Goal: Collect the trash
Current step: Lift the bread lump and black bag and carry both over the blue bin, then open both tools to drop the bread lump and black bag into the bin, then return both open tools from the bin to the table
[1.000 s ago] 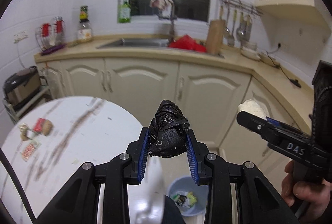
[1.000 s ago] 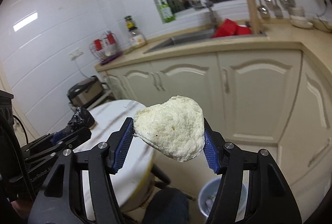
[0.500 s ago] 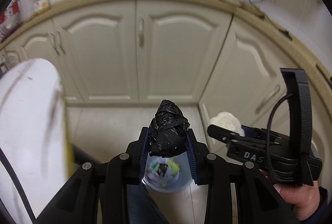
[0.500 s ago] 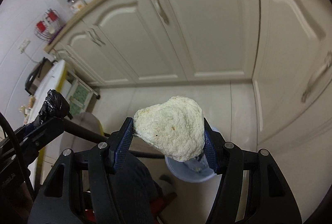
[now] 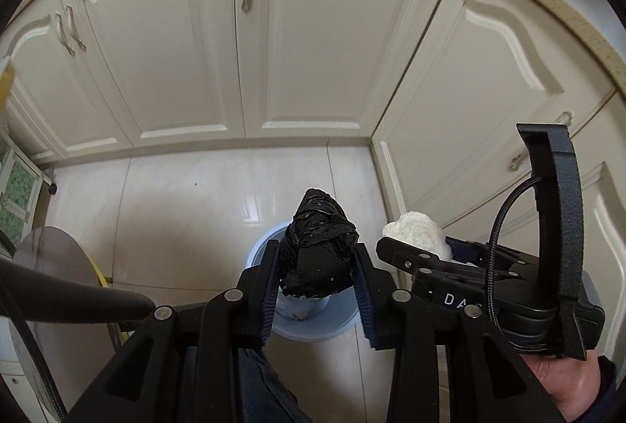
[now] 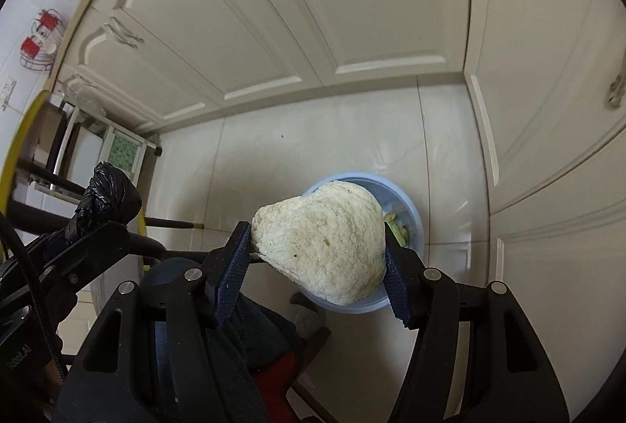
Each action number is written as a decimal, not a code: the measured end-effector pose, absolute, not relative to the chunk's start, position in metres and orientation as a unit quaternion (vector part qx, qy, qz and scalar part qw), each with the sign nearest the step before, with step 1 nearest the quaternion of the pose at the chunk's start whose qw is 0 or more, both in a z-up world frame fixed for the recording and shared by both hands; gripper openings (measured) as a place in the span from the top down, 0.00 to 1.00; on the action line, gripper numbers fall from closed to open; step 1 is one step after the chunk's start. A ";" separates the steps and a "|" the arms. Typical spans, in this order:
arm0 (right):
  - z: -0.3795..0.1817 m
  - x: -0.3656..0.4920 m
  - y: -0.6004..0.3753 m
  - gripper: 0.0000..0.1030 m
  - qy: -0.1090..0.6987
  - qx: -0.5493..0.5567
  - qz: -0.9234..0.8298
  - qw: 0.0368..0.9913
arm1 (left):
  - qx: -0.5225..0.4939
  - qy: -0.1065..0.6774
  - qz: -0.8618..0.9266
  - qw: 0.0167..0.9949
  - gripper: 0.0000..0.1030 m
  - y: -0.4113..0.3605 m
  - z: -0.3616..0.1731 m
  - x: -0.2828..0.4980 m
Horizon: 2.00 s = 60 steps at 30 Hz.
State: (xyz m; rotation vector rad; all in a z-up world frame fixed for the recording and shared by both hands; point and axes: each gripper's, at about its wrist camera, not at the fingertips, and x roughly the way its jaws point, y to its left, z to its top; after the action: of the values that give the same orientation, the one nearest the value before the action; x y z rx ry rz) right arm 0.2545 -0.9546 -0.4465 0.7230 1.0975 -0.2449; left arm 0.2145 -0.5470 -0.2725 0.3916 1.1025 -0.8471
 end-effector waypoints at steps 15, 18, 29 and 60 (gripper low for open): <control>-0.474 0.259 -0.965 0.00 0.514 0.364 -0.140 0.764 | 0.180 0.499 -0.370 0.763 0.20 -0.549 -0.284 0.218; -0.465 0.255 -0.968 0.00 0.511 0.362 -0.157 0.764 | 0.184 0.488 -0.377 0.765 0.17 -0.543 -0.276 0.205; -0.387 0.244 -0.970 0.00 0.455 0.350 -0.191 0.796 | 0.158 0.411 -0.404 0.802 0.08 -0.494 -0.200 0.157; -0.117 0.378 -0.608 0.00 0.294 0.095 0.085 0.947 | -0.014 0.261 -0.087 0.961 0.01 -0.080 -0.048 0.070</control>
State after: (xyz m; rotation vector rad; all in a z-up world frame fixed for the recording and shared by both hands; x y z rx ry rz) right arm 0.3778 -0.6076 -0.1170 0.1927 0.5988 0.1737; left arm 0.0696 -0.0796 -0.0480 -0.0280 0.5287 -0.1755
